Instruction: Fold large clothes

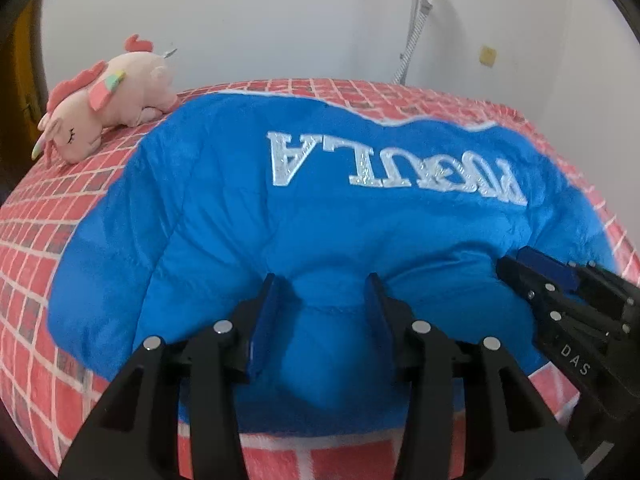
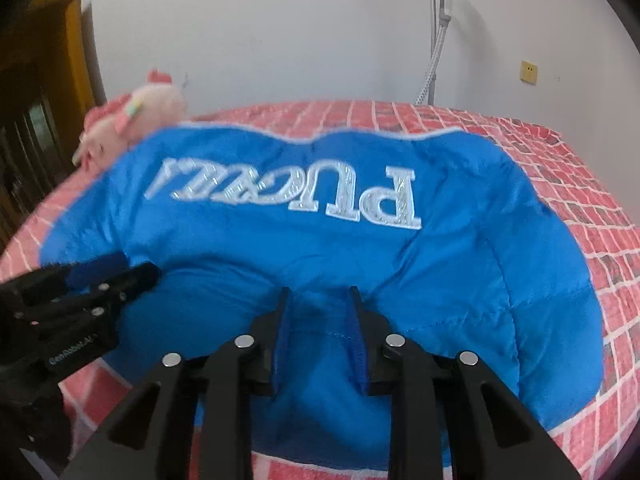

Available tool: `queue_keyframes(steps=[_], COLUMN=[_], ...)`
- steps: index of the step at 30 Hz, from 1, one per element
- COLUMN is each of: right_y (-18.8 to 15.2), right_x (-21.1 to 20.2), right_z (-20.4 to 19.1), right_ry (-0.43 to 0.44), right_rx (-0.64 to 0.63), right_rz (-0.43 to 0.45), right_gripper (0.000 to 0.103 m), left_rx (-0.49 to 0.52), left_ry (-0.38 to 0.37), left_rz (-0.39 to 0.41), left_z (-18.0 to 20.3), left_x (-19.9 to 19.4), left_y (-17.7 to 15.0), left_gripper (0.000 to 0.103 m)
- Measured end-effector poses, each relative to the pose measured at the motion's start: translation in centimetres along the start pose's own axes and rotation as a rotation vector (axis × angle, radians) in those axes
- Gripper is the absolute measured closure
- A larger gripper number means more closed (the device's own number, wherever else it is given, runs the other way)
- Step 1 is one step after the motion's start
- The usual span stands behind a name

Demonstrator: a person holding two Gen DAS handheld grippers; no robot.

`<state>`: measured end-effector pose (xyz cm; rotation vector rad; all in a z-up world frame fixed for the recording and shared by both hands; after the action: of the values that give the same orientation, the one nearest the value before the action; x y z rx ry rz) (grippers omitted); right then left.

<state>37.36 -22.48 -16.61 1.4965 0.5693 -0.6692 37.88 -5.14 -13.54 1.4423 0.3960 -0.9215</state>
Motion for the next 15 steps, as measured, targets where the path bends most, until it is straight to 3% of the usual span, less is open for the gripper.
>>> queue_keyframes(steps=[6,9,11,12,14,15], right_y=[-0.2,0.6,2.0,2.7,3.8,4.2], right_x=[0.1,-0.9,-2.3,-2.9,-3.6,-3.7], right_z=[0.0,0.5,2.3,3.6,6.9,8.7], right_ry=[0.004,0.061,0.059,0.030,-0.037,-0.074], right_rx=[-0.002,0.005,0.030,0.046,0.088,0.106], right_rz=[-0.030,-0.051,-0.014,0.002,0.008,0.001], right_gripper=[0.077,0.073,0.059,0.046,0.042,0.039], left_rx=[-0.027,-0.062,-0.093,-0.094,-0.081,-0.076], left_ry=[-0.031,-0.075,-0.089,-0.068,-0.006,0.035], left_rz=[-0.023,-0.047,-0.031,-0.014,0.033,0.047], left_z=[-0.4,-0.8,-1.7,-2.3,-4.2,-5.5], left_x=[0.1,-0.8,-2.5,-3.4,-5.4,-6.2], left_y=[0.1,0.9,2.0,2.6,4.0,4.6], left_gripper=[0.059,0.059,0.053,0.049,0.032,0.029])
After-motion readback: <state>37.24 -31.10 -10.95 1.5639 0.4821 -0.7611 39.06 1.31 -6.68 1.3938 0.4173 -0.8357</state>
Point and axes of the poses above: each gripper's, at about its wrist camera, not at the fingertips, and x roughly the way its jaws point, z to its right, y to its top, the point moved 8 cm from there along x, roughly the way its jaws point, and after that the axes turned 9 degrees about -y, right-handed, at the moved point
